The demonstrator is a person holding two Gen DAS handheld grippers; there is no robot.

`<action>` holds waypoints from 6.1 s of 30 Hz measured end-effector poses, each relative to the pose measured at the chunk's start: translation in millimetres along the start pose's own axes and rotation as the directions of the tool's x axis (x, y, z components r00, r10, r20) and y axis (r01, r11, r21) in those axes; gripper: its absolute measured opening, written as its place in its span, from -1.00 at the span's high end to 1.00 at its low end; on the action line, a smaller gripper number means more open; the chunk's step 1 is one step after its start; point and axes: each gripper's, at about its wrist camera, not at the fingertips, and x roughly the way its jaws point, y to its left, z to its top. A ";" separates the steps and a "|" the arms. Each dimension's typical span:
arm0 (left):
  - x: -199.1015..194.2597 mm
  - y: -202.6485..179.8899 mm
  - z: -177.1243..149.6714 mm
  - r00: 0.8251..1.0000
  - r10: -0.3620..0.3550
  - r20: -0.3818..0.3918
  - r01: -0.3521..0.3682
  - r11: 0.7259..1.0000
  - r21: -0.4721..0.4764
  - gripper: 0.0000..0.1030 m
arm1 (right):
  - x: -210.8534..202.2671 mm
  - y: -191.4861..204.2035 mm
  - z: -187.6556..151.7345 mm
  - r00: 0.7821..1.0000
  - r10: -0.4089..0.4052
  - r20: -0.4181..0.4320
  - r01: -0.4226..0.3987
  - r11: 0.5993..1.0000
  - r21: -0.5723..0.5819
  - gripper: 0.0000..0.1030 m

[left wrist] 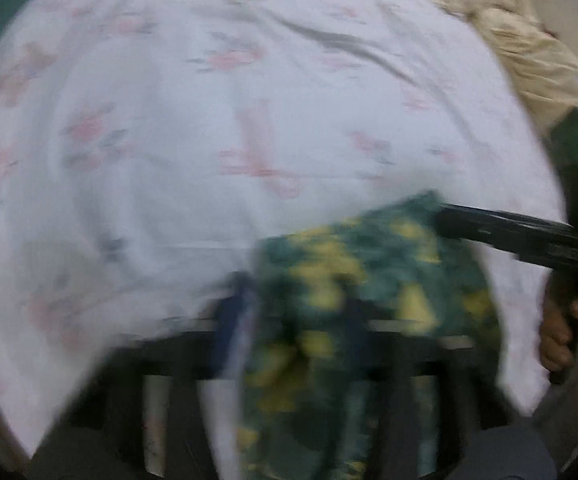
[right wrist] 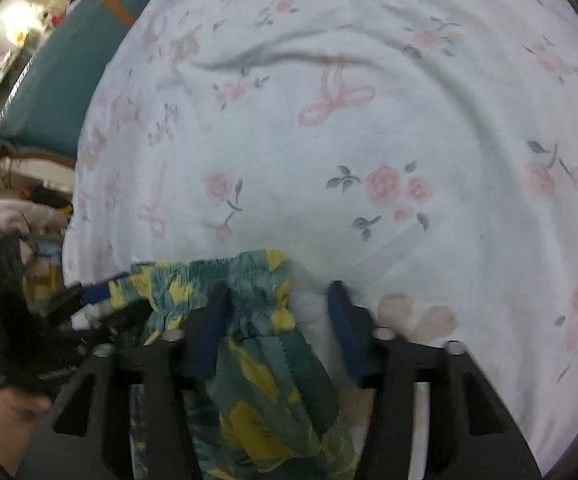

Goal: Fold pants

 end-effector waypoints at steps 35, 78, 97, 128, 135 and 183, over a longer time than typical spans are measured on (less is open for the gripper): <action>-117.4 -142.5 -240.1 0.971 0.170 0.166 -0.231 0.834 0.500 0.69 | -135.9 104.2 -275.8 0.983 -0.112 0.147 0.163 0.900 -0.404 0.71; -84.9 -33.8 -236.7 0.971 0.240 0.004 -0.234 0.948 -0.214 -0.62 | -113.9 39.7 -265.4 0.997 -0.020 0.069 0.018 1.000 0.024 0.67; -94.6 -5.7 -205.4 0.962 0.245 0.117 -0.187 0.910 -0.370 -0.58 | -115.9 -15.7 -217.2 0.992 -0.036 0.122 0.009 0.976 0.217 0.02; -68.4 -4.1 -185.3 0.973 0.192 0.128 -0.136 0.926 -0.353 0.97 | -88.4 -32.3 -191.9 0.983 -0.154 0.103 0.132 0.972 0.193 0.97; -83.2 -1.1 -196.1 0.946 0.298 0.131 -0.225 0.890 -0.397 0.06 | -99.4 -26.6 -202.4 0.977 -0.184 0.110 0.160 0.968 0.194 0.65; -28.6 15.0 -163.0 0.970 0.240 -0.050 -0.244 0.957 -0.159 0.11 | -51.7 -24.8 -162.3 0.985 -0.147 -0.090 0.146 0.989 -0.018 -0.03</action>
